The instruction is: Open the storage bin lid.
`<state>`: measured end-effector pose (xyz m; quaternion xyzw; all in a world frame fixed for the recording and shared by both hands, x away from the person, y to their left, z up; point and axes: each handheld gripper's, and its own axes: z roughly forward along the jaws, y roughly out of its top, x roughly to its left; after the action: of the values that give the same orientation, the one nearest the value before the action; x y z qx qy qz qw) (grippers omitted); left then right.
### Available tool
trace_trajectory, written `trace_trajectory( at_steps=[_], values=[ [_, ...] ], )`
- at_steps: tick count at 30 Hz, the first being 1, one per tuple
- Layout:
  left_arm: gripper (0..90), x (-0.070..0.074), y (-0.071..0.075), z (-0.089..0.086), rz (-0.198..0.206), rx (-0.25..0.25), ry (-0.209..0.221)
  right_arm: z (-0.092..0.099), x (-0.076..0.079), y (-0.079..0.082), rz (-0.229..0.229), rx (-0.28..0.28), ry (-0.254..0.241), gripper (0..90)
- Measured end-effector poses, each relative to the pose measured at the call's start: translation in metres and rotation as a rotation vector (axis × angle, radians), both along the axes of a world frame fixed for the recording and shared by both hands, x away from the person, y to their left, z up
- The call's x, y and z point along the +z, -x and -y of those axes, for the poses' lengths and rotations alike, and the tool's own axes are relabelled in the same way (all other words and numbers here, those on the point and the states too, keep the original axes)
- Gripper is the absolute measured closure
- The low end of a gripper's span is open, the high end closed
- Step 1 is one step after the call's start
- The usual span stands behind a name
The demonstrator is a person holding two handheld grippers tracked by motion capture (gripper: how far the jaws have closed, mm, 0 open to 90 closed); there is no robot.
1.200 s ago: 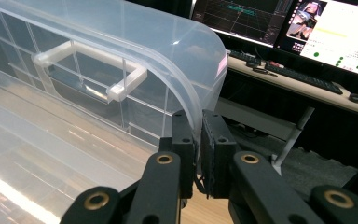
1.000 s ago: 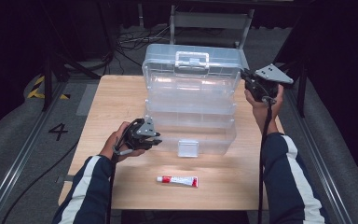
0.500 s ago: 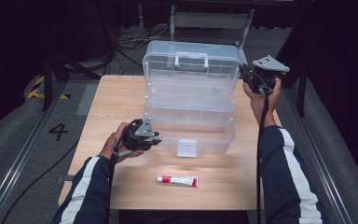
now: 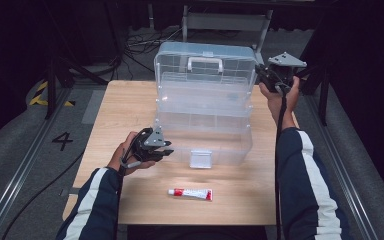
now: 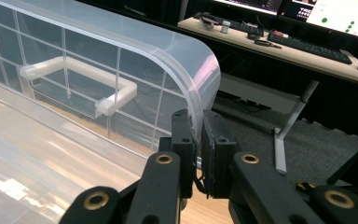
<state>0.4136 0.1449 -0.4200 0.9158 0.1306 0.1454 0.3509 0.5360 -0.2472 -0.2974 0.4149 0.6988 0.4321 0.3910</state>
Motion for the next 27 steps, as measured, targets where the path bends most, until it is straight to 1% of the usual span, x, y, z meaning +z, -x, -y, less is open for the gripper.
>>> trace_trajectory(
  at_steps=[2, 4, 9, 14, 22, 24, 27],
  values=[
    [69.5, 0.0, 0.0, 0.0, 0.0, 0.0, 0.002, 0.0, 0.0, -0.003, -0.004, 0.0, 0.002, 84.8],
    [69.4, 0.0, 0.0, 0.0, -0.002, 0.001, 0.004, 0.0, 0.0, -0.007, -0.011, 0.002, -0.009, 84.8],
    [69.1, 0.0, 0.0, 0.0, 0.0, 0.003, 0.004, 0.001, 0.001, -0.014, -0.029, 0.004, -0.018, 84.7],
    [69.1, -0.001, 0.0, 0.001, 0.002, 0.004, 0.005, 0.004, 0.0, -0.022, -0.042, 0.017, -0.023, 84.4],
    [68.7, -0.001, 0.001, 0.001, 0.0, 0.01, 0.01, 0.003, 0.0, -0.035, -0.067, 0.019, -0.01, 83.7],
    [68.7, -0.001, 0.001, 0.001, 0.0, 0.012, 0.01, 0.003, 0.001, -0.041, -0.087, 0.016, -0.016, 83.6],
    [68.7, -0.001, 0.001, 0.002, 0.0, 0.013, 0.011, 0.002, 0.0, -0.045, -0.095, 0.012, -0.01, 83.4]
  ],
)
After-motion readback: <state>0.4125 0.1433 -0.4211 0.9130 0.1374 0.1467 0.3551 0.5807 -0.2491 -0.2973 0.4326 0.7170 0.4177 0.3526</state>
